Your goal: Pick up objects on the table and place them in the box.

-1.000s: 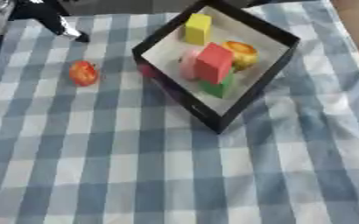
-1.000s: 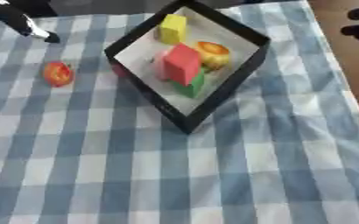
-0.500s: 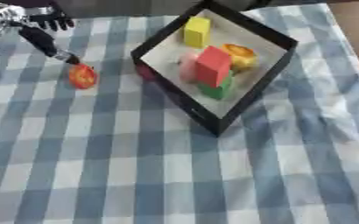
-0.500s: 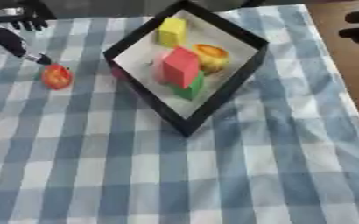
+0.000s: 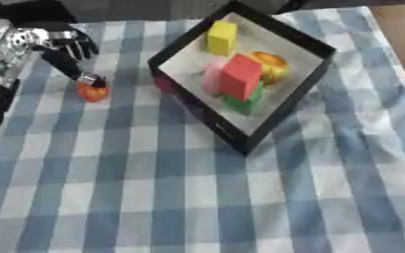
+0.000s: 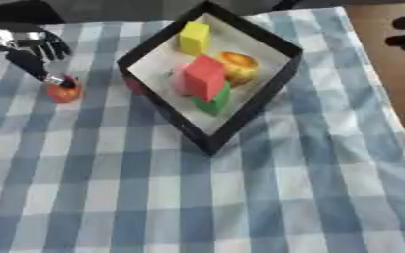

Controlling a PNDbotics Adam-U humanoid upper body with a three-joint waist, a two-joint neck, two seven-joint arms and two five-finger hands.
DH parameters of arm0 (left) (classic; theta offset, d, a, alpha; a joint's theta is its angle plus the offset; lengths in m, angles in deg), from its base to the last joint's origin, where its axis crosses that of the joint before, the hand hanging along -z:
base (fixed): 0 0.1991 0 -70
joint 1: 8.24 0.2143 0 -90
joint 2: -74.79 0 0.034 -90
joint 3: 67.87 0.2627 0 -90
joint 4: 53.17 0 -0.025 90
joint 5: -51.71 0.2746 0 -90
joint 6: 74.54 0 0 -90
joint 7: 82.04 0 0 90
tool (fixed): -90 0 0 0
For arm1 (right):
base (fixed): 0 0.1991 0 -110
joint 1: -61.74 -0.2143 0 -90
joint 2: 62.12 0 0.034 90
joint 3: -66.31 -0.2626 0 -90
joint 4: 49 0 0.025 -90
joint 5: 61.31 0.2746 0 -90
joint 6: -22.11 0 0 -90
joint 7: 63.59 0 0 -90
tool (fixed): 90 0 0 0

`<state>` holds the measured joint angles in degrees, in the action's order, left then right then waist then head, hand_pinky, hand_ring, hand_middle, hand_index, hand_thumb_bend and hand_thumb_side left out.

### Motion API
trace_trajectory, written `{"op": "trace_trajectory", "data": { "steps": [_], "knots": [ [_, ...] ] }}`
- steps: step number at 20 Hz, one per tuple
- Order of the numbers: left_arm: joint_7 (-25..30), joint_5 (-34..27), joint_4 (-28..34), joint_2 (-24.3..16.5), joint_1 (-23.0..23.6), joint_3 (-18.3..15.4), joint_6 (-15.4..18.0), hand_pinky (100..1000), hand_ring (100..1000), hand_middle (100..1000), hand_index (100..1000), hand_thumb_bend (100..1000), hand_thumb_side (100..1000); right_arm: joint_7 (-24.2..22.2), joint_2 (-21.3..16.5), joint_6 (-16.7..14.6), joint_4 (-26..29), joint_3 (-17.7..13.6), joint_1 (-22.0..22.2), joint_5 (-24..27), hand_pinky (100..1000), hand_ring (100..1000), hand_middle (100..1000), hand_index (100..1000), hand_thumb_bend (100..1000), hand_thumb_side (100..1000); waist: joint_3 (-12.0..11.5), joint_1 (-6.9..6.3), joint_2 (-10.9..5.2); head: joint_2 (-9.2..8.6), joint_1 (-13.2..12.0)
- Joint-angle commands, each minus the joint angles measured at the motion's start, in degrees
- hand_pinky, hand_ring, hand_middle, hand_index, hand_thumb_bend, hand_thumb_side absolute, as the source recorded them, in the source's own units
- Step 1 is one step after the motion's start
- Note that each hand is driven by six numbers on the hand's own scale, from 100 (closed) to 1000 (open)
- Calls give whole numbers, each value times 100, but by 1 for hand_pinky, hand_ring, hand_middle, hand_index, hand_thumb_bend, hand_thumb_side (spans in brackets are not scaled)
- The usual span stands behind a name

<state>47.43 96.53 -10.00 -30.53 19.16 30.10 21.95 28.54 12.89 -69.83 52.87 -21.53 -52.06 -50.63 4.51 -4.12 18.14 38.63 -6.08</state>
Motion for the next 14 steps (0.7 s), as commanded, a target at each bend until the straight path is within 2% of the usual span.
{"op": "trace_trajectory", "data": {
  "steps": [1, 5, 9, 11, 13, 14],
  "knots": [
    [65, 164, -18, -95, -141, 30, -12, 783, 759, 706, 833, 619, 390, 1, -95, 0, 60, -47, -74, -41, 938, 788, 799, 783, 100, 819, 7, 48, -70, -50, -35],
    [100, 500, -96, -84, -134, 50, -6, 784, 761, 705, 827, 571, 311, 4, -92, 7, 53, -54, -63, -56, 938, 788, 799, 783, 100, 816, 15, 24, -51, -49, -40],
    [167, 683, -151, -74, -128, 26, 13, 784, 760, 702, 819, 512, 298, 12, -90, 10, 52, -62, -52, -62, 938, 788, 799, 782, 100, 820, 13, 12, -42, -43, -41],
    [223, 745, -143, -75, -129, 32, 11, 784, 761, 704, 819, 514, 308, 12, -87, 12, 51, -62, -51, -62, 938, 788, 799, 782, 100, 820, 10, 10, -43, -37, -43],
    [314, 843, -113, -94, -133, 56, -21, 788, 767, 712, 822, 546, 355, 10, -88, 13, 51, -62, -44, -62, 938, 788, 799, 782, 100, 820, 4, 10, -48, -20, -36],
    [364, 915, -75, -125, -139, 102, -55, 791, 763, 695, 792, 583, 383, 10, -92, 13, 50, -64, -36, -64, 938, 788, 799, 782, 100, 821, 0, 7, -52, -12, -36]
  ]
}}
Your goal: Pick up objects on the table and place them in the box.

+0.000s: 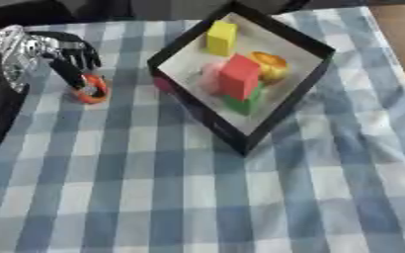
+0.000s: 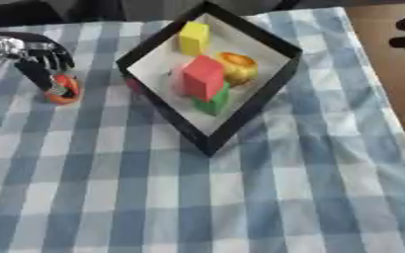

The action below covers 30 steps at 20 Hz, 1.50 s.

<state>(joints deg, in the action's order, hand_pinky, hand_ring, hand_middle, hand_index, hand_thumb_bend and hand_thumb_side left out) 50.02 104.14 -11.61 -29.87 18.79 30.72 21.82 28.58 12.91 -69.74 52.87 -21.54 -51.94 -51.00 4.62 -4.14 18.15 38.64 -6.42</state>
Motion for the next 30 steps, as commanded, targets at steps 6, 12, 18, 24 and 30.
{"op": "trace_trajectory", "data": {
  "steps": [6, 12, 18, 24, 30],
  "knots": [
    [334, 709, 368, -223, -101, 159, -135, 781, 744, 647, 699, 622, 437, -3, -87, 14, 41, -59, -23, -38, 938, 788, 800, 782, 100, 822, -39, 5, -68, 7, -15],
    [467, 904, 365, -204, -78, 150, -59, 762, 719, 612, 629, 508, 349, 10, -89, 10, 46, -72, -9, -34, 938, 788, 800, 782, 100, 822, -32, 12, -71, 18, -27],
    [582, 595, 380, -215, -45, 136, -30, 746, 706, 603, 621, 323, 166, 22, -89, 13, 45, -79, 4, -33, 938, 788, 800, 783, 100, 822, -37, 14, -70, 50, -27],
    [583, -3, 936, -338, -34, 147, -105, 739, 696, 596, 623, 271, 114, 30, -103, 9, 39, -81, 23, -35, 938, 788, 801, 783, 100, 821, -53, 21, -101, 78, -11],
    [575, -330, 1526, -394, -192, 160, -251, 734, 688, 590, 623, 244, 100, 24, -124, -4, 52, -71, 9, -9, 938, 789, 801, 783, 100, 813, -88, 22, -152, 108, -4]
  ]
}}
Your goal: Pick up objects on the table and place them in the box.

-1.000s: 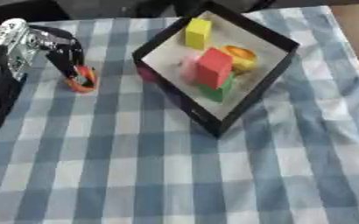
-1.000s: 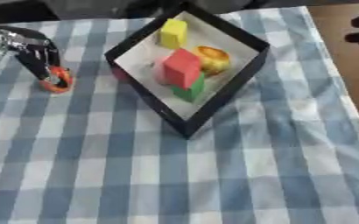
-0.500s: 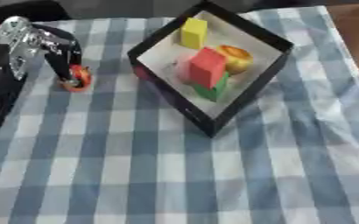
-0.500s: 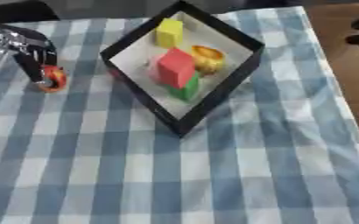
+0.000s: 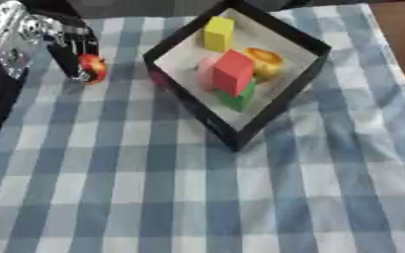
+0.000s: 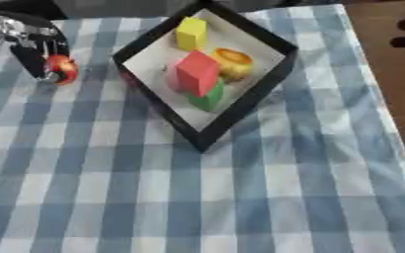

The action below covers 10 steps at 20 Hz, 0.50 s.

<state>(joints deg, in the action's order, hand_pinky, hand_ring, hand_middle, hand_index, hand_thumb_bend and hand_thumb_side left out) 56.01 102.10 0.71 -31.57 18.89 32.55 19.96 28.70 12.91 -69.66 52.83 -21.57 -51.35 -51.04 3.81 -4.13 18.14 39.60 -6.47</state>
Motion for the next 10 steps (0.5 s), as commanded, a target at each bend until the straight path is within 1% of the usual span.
{"op": "trace_trajectory", "data": {
  "steps": [1, 3, 4, 5, 10],
  "knots": [
    [-47, -162, 370, -185, -273, -28, -78, 734, 687, 589, 623, 243, 100, 11, -129, -15, 60, -67, -57, 4, 938, 789, 801, 783, 100, 812, -11, 22, -161, 11, 4],
    [-97, -184, 502, -66, -451, 2, -60, 732, 683, 586, 623, 242, 100, 7, -135, -19, 66, -61, -70, 22, 938, 789, 801, 783, 100, 810, -15, 25, -178, 16, 13],
    [-127, -123, 580, -15, -542, 59, 15, 731, 688, 586, 623, 242, 100, 3, -139, -20, 68, -57, -76, 30, 938, 789, 801, 783, 100, 834, -16, 25, -186, 21, 19],
    [-168, -87, 642, 98, -664, 74, 82, 730, 680, 583, 621, 239, 100, -1, -137, -23, 72, -50, -88, 39, 938, 789, 801, 783, 100, 808, -12, 31, -195, 27, 16],
    [-407, -132, 770, 663, -1201, 198, 151, 720, 671, 575, 617, 243, 100, -29, -127, -22, 75, -20, -141, 73, 938, 789, 801, 783, 100, 806, 18, 37, -228, 41, 44]
  ]
}}
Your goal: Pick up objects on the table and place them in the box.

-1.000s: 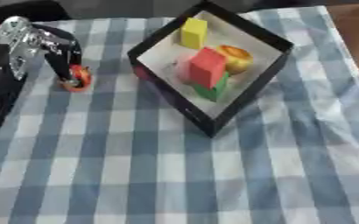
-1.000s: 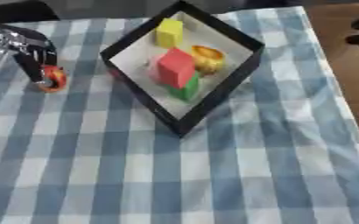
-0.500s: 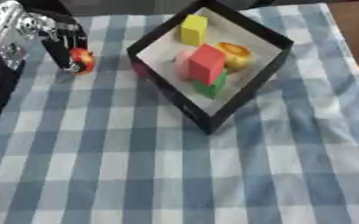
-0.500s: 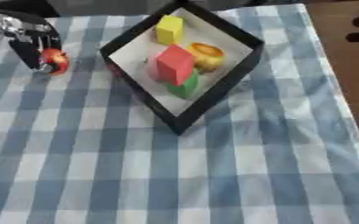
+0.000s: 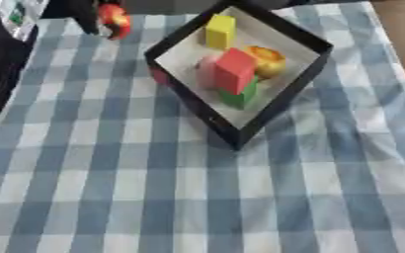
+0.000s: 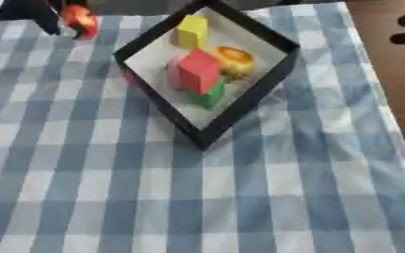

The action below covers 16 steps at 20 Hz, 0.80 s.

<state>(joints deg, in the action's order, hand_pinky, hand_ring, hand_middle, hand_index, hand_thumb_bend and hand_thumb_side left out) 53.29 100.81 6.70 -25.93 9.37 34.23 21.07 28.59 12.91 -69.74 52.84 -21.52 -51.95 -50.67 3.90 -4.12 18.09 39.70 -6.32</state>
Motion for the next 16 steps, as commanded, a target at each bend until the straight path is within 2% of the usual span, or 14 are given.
{"op": "trace_trajectory", "data": {
  "steps": [1, 9, 16],
  "knots": [
    [-210, 3, 194, 200, -312, 42, 54, 717, 667, 572, 615, 239, 100, -21, -126, -13, 74, -21, -89, 39, 938, 789, 801, 783, 100, 805, 18, 33, -227, 25, 36],
    [-825, 28, 54, 884, -474, 123, 72, 707, 654, 566, 618, 268, 100, -45, -70, 2, 73, -2, -176, 78, 938, 789, 801, 783, 100, 802, 121, 2, -236, -40, 36],
    [-855, 243, -604, 1109, -260, 142, 103, 715, 672, 593, 653, 345, 169, -57, -39, 9, 90, 4, -241, 111, 938, 789, 801, 783, 100, 799, 173, -10, -217, -61, 45]
  ]
}}
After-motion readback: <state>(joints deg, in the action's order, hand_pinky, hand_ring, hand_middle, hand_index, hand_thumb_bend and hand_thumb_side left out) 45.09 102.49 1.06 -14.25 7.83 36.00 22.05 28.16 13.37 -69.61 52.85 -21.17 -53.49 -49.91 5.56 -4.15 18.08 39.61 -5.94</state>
